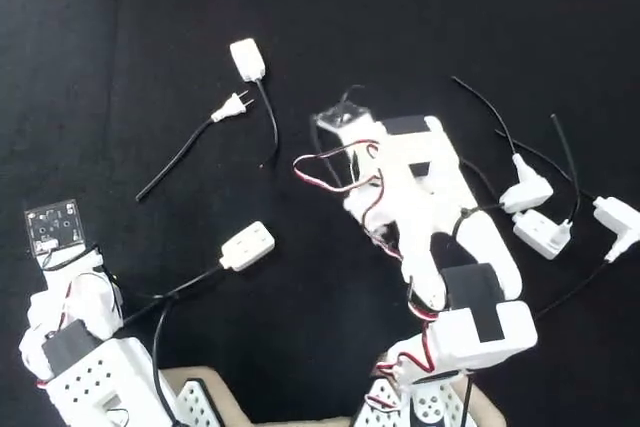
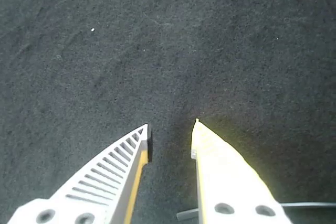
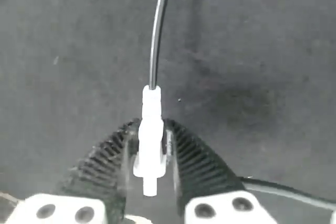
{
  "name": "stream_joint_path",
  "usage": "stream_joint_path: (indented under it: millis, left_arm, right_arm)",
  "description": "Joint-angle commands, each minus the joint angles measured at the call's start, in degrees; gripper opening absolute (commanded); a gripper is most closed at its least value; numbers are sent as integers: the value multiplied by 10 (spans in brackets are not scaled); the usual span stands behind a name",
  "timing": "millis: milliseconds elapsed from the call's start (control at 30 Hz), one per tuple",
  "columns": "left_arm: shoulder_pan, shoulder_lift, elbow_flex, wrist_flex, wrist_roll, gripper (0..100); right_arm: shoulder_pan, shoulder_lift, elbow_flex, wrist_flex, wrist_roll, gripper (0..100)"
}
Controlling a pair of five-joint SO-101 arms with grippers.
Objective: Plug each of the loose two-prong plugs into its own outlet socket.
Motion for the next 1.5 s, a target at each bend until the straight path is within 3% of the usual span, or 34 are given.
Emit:
stream_joint_path:
  millis: [0, 233, 467, 667, 867, 1233, 1467]
  left_arm:
    - [5, -2, -3, -4, -3, 141]
    - [5, -2, -3, -4, -3, 141]
    - [5, -2, -3, -4, -3, 141]
    - [5, -2, -3, -4, -3, 141]
    - [5, -2, -3, -4, -3, 141]
    - [5, -2, -3, -4, -20, 141]
    - [5, -2, -3, -4, -21, 141]
  right_arm:
    - [-36, -10, -5, -11, -91, 13]
    - [-46, -7, 91, -119, -142, 13]
    - [-47, -6, 114, -131, -141, 15]
    - [-54, -5, 98, -87, -90, 21]
    - [-57, -5, 58, -32, -89, 185]
    - [-73, 1, 25, -15, -85, 191]
    - [-105, 131, -95, 35, -88, 191]
